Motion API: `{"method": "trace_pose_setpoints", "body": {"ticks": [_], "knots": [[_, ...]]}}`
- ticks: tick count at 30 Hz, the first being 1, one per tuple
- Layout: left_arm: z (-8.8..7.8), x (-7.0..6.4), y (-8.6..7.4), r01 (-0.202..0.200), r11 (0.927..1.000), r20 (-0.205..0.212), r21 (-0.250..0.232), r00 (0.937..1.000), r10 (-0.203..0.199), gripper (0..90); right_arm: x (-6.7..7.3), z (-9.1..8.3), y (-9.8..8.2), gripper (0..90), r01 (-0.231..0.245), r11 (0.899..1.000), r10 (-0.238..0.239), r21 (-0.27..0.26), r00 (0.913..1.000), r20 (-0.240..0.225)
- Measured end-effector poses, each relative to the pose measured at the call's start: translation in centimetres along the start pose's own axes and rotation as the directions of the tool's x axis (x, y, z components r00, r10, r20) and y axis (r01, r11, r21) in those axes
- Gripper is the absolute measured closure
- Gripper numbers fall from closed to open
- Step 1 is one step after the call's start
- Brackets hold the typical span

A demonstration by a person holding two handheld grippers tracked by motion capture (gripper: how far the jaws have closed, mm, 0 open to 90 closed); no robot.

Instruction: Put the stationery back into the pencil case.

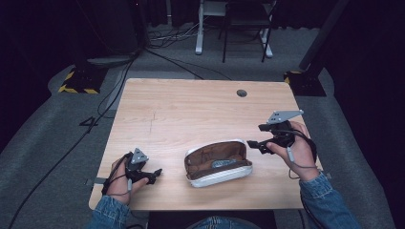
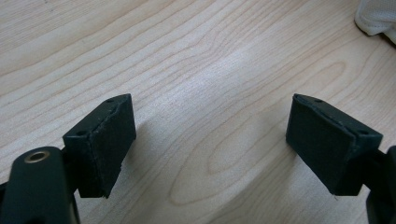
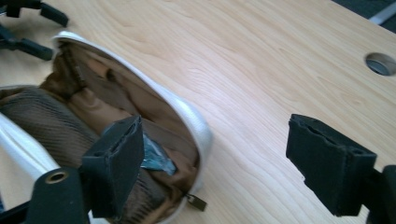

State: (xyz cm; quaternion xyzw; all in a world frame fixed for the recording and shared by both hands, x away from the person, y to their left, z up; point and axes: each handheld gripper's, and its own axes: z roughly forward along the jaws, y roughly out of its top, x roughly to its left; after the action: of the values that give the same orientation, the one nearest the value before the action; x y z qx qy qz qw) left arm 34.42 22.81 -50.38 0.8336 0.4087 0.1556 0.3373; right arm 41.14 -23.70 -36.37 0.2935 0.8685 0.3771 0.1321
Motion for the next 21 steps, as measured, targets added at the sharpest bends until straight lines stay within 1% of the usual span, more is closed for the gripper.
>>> {"method": "trace_pose_setpoints", "body": {"ticks": [3,5,6,7,10,15,16,18,19,21], "knots": [[0.0,0.1,0.0,0.0,1.0,-0.001,0.001,1.0,0.0,15.4,-1.0,-0.4,-0.6,19.0,-0.024,1.0,0.024,-0.011,0.9994,0.024],[0.0,0.1,0.0,0.001,1.0,-0.009,0.001,1.0,-0.001,15.4,-1.8,-0.7,-1.1,19.0,-0.046,0.999,0.047,-0.02,0.998,0.043],[0.1,0.1,0.0,0.011,0.9999,-0.006,0.0,0.9999,-0.011,15.4,-2.1,-0.7,-1.3,18.9,-0.053,0.998,0.054,-0.02,0.9972,0.05],[0.1,0.1,0.0,0.007,1.0,-0.008,-0.001,0.9999,-0.007,15.4,-2.4,-0.8,-1.6,18.6,-0.059,0.998,0.06,-0.019,0.9962,0.063],[0.1,0.2,0.1,0.012,0.9999,-0.007,-0.001,0.9999,-0.012,15.2,-3.5,-1.0,-2.5,18.6,-0.089,0.996,0.09,-0.022,0.9927,0.08],[0.2,0.3,0.1,0.008,1.0,-0.003,-0.003,1.0,-0.008,14.8,-4.8,-1.2,-4.4,18.2,-0.138,0.989,0.143,-0.052,0.984,0.107],[0.1,0.3,0.1,0.005,1.0,-0.004,-0.003,1.0,-0.005,14.7,-5.1,-1.2,-4.7,17.8,-0.145,0.988,0.15,-0.048,0.9821,0.114],[0.1,0.3,0.1,0.007,1.0,-0.005,0.002,1.0,-0.007,14.8,-5.6,-1.2,-5.1,18.0,-0.138,0.99,0.141,-0.037,0.9826,0.121],[0.1,0.3,0.1,0.006,1.0,-0.005,0.003,1.0,-0.006,14.7,-5.8,-1.2,-5.5,17.8,-0.149,0.988,0.153,-0.038,0.9792,0.133],[0.1,0.3,0.1,0.007,1.0,-0.006,0.003,1.0,-0.007,14.7,-6.2,-1.0,-6.0,17.8,-0.153,0.988,0.155,-0.025,0.9786,0.136]]}}
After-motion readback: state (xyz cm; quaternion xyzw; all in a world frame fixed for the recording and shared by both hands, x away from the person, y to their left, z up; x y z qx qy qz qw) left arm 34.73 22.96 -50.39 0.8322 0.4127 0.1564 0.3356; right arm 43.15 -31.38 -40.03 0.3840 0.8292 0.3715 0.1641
